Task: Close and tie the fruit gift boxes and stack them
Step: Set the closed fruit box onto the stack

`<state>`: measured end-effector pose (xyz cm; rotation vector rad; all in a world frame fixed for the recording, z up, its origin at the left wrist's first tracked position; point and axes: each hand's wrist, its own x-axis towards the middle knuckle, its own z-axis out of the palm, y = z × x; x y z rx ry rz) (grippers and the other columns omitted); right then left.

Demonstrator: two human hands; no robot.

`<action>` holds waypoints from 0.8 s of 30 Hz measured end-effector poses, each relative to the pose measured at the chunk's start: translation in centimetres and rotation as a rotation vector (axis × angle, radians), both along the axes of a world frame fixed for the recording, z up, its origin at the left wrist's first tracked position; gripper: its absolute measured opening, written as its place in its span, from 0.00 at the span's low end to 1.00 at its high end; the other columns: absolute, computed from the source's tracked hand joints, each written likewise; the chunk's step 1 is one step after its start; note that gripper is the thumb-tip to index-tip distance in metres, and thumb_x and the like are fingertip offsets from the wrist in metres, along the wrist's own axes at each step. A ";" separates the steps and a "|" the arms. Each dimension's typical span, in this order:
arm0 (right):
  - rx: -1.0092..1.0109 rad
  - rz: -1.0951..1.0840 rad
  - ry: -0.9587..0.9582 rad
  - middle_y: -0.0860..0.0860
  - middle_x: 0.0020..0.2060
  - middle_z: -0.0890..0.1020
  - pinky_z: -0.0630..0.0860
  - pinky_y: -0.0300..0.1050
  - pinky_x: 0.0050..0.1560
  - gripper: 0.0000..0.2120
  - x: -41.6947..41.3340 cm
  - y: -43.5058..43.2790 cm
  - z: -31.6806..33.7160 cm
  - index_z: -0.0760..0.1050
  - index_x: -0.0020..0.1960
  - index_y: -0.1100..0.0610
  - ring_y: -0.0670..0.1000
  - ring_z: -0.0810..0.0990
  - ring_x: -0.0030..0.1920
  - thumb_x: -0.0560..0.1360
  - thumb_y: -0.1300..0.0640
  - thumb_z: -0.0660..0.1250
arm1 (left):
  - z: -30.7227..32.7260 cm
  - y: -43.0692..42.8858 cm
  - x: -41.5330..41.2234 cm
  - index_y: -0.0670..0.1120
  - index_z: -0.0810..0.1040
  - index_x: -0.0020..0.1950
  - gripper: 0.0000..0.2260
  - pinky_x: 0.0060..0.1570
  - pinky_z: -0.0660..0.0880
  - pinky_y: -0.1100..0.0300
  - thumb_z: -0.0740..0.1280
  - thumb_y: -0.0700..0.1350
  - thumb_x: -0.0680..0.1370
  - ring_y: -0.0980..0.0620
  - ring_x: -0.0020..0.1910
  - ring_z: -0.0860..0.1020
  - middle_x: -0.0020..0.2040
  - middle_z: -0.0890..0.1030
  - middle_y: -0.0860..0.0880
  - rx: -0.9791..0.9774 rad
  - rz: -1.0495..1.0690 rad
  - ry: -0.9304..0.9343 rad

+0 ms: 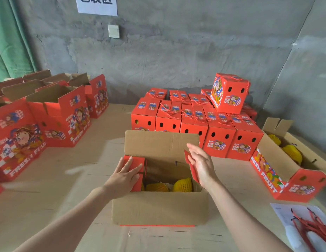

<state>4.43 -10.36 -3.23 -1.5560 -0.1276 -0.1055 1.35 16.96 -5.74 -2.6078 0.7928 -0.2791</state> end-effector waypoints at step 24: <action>-0.961 0.102 -0.268 0.53 0.61 0.76 0.64 0.34 0.62 0.12 -0.8 -4.2 -3.9 0.79 0.60 0.61 0.49 0.71 0.66 0.78 0.62 0.65 | -1.6 -0.1 1.1 0.49 0.59 0.76 0.20 0.74 0.47 0.51 0.52 0.42 0.84 0.48 0.77 0.40 0.78 0.49 0.50 -0.869 0.364 0.428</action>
